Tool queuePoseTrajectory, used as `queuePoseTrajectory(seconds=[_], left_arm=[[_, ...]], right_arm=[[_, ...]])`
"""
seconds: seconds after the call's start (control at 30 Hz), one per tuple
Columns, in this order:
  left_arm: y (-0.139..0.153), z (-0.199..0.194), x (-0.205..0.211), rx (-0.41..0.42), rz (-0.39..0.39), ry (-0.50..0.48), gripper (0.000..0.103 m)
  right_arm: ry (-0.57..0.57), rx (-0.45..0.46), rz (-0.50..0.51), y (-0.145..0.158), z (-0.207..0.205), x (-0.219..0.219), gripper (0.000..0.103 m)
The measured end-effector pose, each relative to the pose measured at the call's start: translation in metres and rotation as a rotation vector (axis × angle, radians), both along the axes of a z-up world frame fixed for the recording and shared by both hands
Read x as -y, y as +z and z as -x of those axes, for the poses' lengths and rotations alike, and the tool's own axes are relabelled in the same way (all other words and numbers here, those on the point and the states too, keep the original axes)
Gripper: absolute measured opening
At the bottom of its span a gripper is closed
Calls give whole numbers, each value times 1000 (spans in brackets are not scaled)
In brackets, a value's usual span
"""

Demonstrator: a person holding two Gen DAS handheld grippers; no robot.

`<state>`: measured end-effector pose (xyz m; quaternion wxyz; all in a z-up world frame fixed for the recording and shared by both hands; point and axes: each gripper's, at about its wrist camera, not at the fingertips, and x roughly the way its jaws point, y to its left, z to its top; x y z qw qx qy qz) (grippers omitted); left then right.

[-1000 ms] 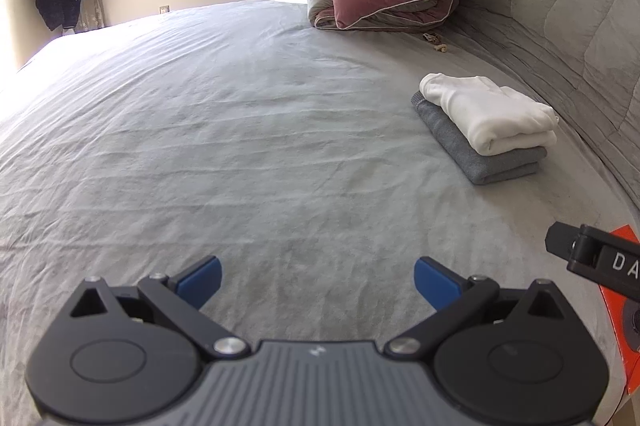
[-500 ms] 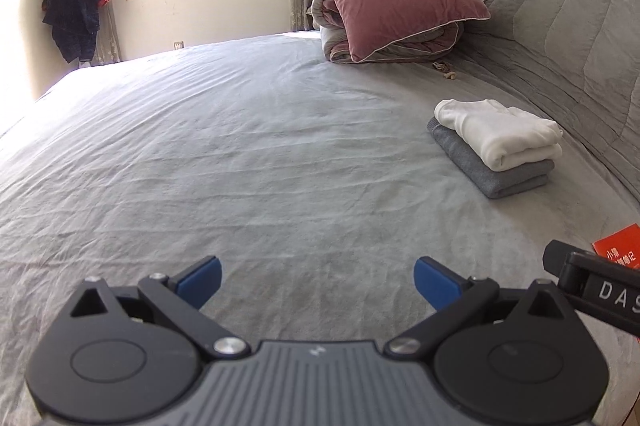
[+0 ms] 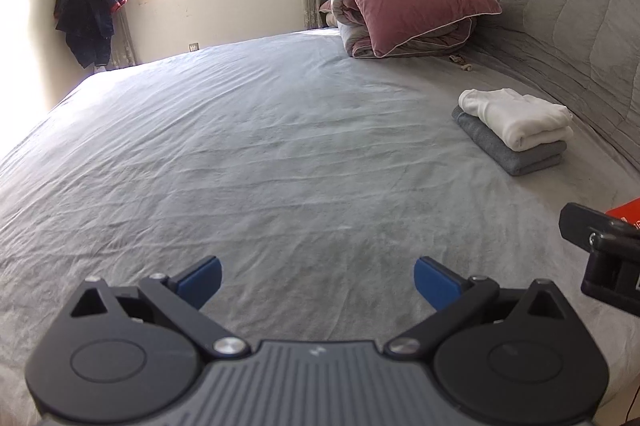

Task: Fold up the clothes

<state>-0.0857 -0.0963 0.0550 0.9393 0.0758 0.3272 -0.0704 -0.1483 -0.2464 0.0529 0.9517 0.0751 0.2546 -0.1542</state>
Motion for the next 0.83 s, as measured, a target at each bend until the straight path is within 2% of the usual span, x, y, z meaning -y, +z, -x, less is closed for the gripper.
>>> queuePoseTrajectory(seconds=[0.17,0.3,0.37,0.83], left_arm=[[2,7,-25,-3,-21,41,102],[-1,12,-37,-10,-44,24,102],[-5,12,-45,-21,-30,35,102],[-44,-21,-83,-76,-21,136,102]], right_arm=[[65,3,34,3,3,-23,103],[100,6,26,2,3,-38,103],[124,4,15,-1,1,-49,103],[210,-28,16,-30,-36,-101,103]])
